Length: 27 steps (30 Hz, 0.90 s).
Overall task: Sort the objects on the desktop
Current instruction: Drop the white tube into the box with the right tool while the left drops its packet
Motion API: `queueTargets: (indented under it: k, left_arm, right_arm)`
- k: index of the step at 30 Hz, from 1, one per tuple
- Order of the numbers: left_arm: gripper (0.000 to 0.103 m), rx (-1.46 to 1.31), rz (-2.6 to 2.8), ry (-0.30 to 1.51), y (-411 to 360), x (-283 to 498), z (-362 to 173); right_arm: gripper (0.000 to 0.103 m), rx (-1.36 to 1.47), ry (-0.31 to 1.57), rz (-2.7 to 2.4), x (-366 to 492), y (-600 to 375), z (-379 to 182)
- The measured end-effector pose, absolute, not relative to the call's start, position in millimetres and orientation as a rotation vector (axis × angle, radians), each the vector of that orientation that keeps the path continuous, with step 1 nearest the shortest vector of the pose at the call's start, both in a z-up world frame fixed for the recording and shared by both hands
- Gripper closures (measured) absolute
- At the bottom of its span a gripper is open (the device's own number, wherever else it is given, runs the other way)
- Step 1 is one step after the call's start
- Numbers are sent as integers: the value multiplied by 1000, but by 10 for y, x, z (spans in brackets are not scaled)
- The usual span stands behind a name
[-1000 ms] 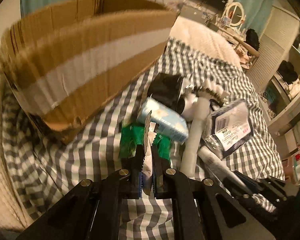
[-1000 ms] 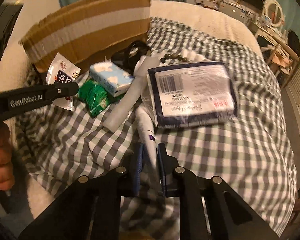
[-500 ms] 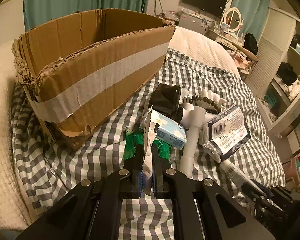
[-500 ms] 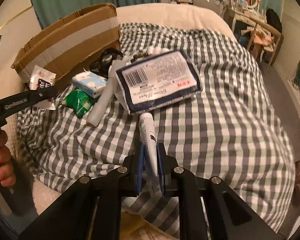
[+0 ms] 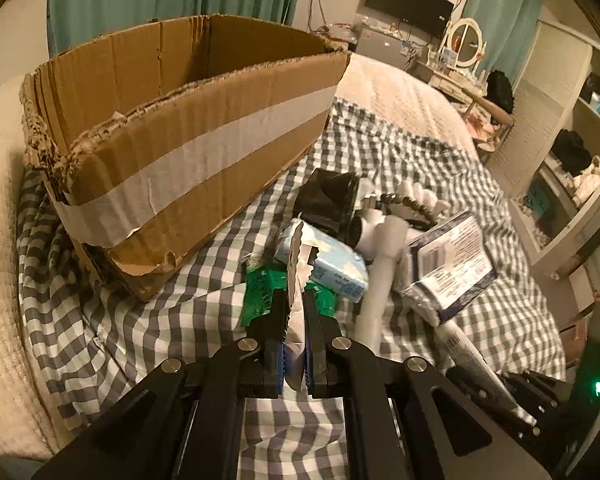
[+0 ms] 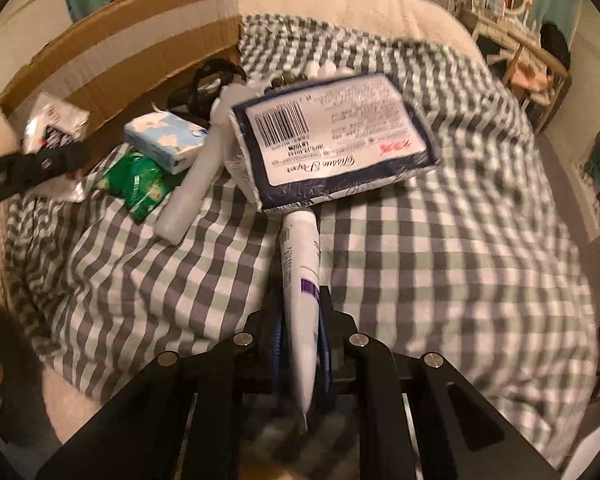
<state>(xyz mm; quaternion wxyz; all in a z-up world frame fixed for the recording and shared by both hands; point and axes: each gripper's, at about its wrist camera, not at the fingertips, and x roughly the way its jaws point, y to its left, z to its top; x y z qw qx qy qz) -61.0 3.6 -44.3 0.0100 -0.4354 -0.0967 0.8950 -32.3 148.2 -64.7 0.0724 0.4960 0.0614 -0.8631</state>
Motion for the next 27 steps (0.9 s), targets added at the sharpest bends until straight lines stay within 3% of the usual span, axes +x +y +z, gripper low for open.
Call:
queueTargets:
  k: [5, 7, 13, 17, 22, 27]
  left_arm:
    - [96, -1264, 2774, -341, 23, -523, -287]
    - [96, -1238, 2764, -361, 1, -482, -222]
    - [96, -1064, 2771, -422, -141, -355, 146]
    - [96, -1021, 2812, -413, -263, -338, 209]
    - [96, -1091, 2780, -454, -343, -429, 105]
    - [96, -1072, 2784, -427, -340, -441, 92]
  right_arm:
    - [91, 1409, 222, -2644, -77, 1512, -247]
    - [97, 1372, 200, -2659, -11, 1499, -30]
    - [98, 1280, 275, -2665, -38, 1363, 376]
    - [95, 1340, 236, -2639, -173, 1344, 198]
    - [76, 1512, 162, -2598, -342, 1397, -399]
    - [77, 1624, 125, -2580, -456, 1426, -807]
